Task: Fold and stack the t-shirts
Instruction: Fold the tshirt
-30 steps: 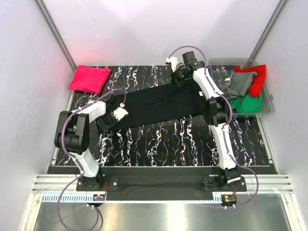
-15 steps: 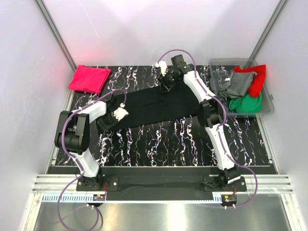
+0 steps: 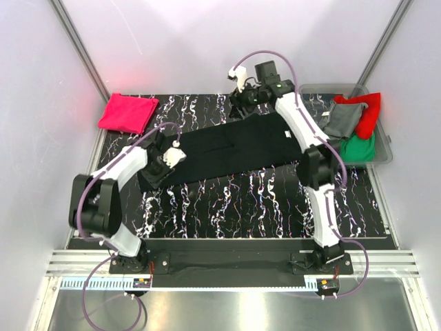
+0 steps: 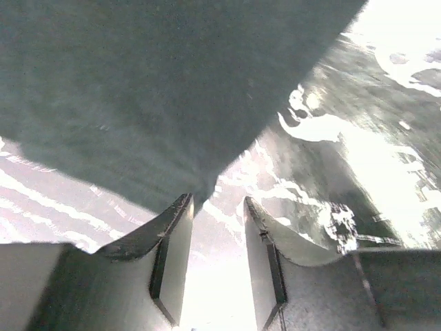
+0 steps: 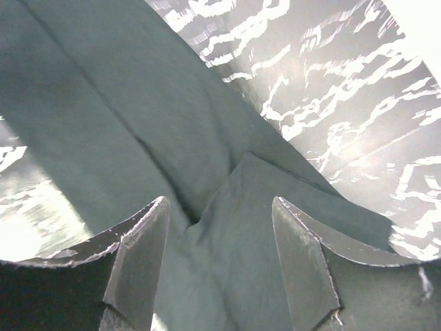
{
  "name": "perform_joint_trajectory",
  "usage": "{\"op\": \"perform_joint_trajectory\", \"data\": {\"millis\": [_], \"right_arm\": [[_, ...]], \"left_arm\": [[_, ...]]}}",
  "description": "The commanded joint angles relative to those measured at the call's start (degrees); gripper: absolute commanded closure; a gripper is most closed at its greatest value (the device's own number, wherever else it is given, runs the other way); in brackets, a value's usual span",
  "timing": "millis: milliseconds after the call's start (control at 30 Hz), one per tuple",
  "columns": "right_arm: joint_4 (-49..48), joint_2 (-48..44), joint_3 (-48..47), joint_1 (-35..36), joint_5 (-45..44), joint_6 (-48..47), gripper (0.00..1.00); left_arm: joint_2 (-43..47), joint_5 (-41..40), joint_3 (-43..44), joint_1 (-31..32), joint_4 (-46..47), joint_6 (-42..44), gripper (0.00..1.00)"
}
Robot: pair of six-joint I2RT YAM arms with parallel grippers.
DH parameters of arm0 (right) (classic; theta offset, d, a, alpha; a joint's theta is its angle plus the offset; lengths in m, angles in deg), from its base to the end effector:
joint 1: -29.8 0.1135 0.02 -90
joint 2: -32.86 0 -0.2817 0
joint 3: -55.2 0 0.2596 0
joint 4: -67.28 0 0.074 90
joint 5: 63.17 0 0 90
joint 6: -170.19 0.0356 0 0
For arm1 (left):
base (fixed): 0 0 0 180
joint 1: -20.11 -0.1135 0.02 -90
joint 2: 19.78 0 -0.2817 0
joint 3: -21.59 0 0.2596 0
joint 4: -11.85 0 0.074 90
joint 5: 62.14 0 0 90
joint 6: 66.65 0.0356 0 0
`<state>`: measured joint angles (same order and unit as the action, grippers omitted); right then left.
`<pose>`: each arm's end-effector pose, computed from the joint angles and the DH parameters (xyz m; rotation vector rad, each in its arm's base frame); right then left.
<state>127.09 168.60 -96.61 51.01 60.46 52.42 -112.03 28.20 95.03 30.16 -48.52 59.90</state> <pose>0.5020 0.2159 0.3103 -1.1899 1.9158 0.6202 0.2928 -0.0521 0.2036 1.1700 2.7145 0.0556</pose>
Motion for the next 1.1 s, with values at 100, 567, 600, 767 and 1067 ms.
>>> {"op": "perform_joint_trajectory", "data": {"millis": [100, 567, 600, 767, 1067], "right_arm": [[-3.6, -16.7, 14.5, -0.2, 0.3, 0.0, 0.31], [-4.9, -32.3, 39.6, -0.2, -3.0, -0.5, 0.31], [-4.9, -33.2, 40.4, -0.2, -3.1, -0.6, 0.31], [-5.1, -34.8, 44.5, -0.2, -7.0, -0.2, 0.31], [-11.4, -32.1, 50.7, -2.4, -12.9, 13.3, 0.31]], "left_arm": [[4.4, -0.2, -2.9, 0.3, -3.4, 12.1, 0.59], [-5.2, -8.1, -5.0, 0.0, 9.0, 14.1, 0.63], [-5.7, -8.4, -5.1, 0.0, 9.5, 14.0, 0.66], [-6.8, -8.4, -5.6, 0.3, 8.5, 14.1, 1.0], [5.8, 5.2, -7.2, 11.0, -14.9, 17.5, 1.0]]}}
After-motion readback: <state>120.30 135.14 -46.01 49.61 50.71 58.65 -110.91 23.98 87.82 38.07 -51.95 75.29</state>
